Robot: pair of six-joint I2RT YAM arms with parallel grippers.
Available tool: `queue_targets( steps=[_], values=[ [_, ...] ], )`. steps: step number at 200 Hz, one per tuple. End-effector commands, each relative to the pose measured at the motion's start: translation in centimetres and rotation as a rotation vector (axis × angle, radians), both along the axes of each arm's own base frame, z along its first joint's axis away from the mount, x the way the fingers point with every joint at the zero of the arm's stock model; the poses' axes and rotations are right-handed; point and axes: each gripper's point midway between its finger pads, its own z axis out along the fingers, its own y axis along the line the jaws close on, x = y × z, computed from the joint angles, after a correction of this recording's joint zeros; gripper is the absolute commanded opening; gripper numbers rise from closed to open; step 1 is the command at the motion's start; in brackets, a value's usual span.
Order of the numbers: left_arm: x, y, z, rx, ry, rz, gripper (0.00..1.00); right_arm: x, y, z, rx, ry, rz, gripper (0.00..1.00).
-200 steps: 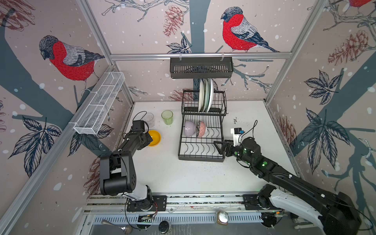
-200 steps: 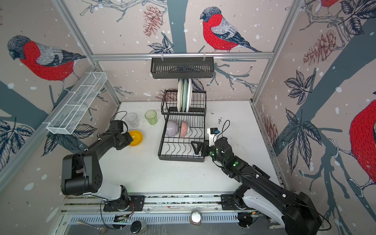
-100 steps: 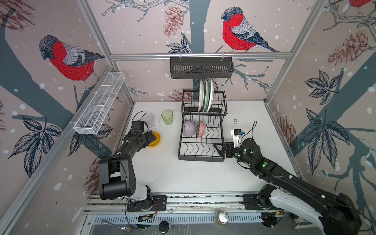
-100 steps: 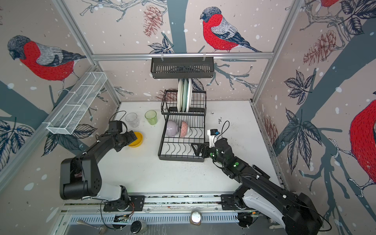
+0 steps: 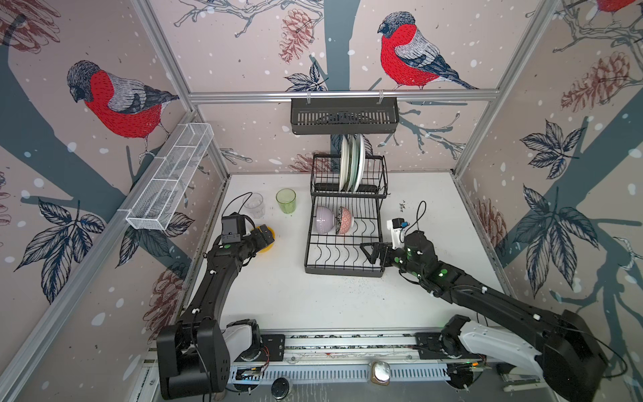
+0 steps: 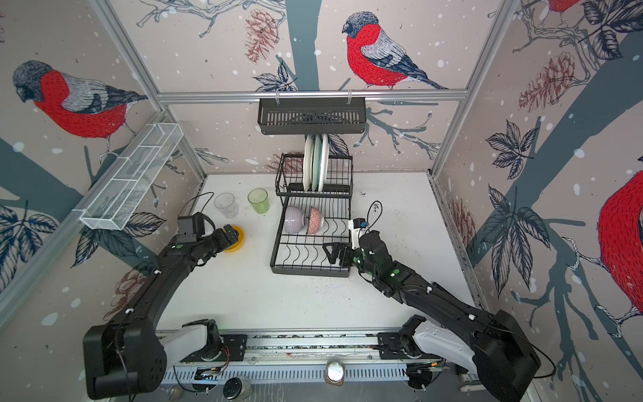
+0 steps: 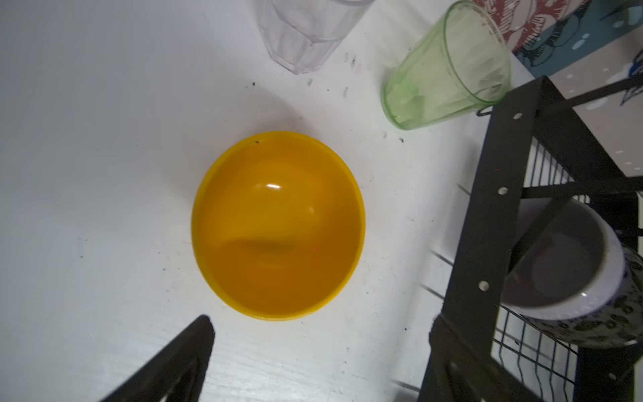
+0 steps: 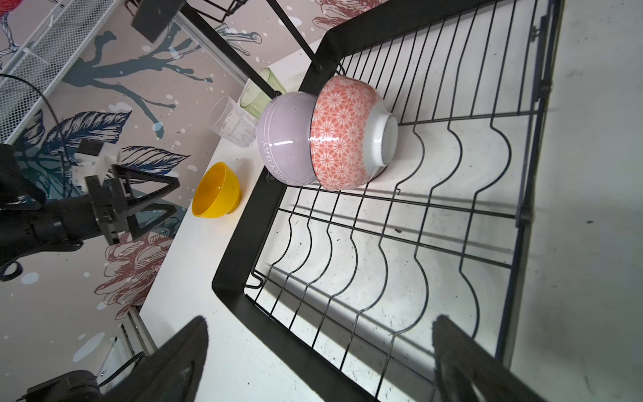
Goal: Unload the mixed dishes from the dish rack
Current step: 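Lower the yellow bowl onto the table near the glasses and release, then reach the right gripper to the pink patterned bowl while the left gripper rises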
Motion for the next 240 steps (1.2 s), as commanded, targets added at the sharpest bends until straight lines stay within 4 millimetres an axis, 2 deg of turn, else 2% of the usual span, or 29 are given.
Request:
queue_targets(
  steps=[1, 42, 45, 78, 111, 148, 173, 240],
  values=[
    [0.2, -1.4, 1.5, -0.002, -0.052, -0.077, 0.97, 1.4, 0.8, 1.3, 0.012, -0.073, -0.011, 0.99],
    [0.8, -3.5, 3.1, -0.026, -0.082, -0.186, 0.97, 3.2, 2.7, 1.2, 0.024, -0.106, -0.021, 1.00],
    [0.8, -3.6, 3.3, -0.027, -0.084, -0.193, 0.97, 3.4, 3.0, 0.5, 0.012, -0.092, -0.021, 1.00],
    [1.6, -4.0, 4.3, -0.012, -0.108, -0.246, 0.97, 4.8, 4.9, -1.3, -0.012, -0.096, -0.026, 1.00],
    [1.8, -4.2, 3.5, -0.003, -0.087, -0.282, 0.97, 5.4, 7.2, -2.5, -0.039, -0.120, -0.009, 0.98],
    [1.5, -4.7, 2.4, -0.023, -0.072, -0.306, 0.97, 6.9, 6.9, -3.9, -0.066, -0.124, -0.086, 0.98],
    [1.4, -4.9, 2.4, -0.029, -0.074, -0.318, 0.97, 7.9, 6.8, -5.0, -0.084, -0.111, -0.112, 0.98],
    [0.9, -4.9, 1.7, -0.023, -0.060, -0.323, 0.97, 9.9, 8.0, -6.8, -0.117, -0.091, -0.111, 0.95]
  ],
)
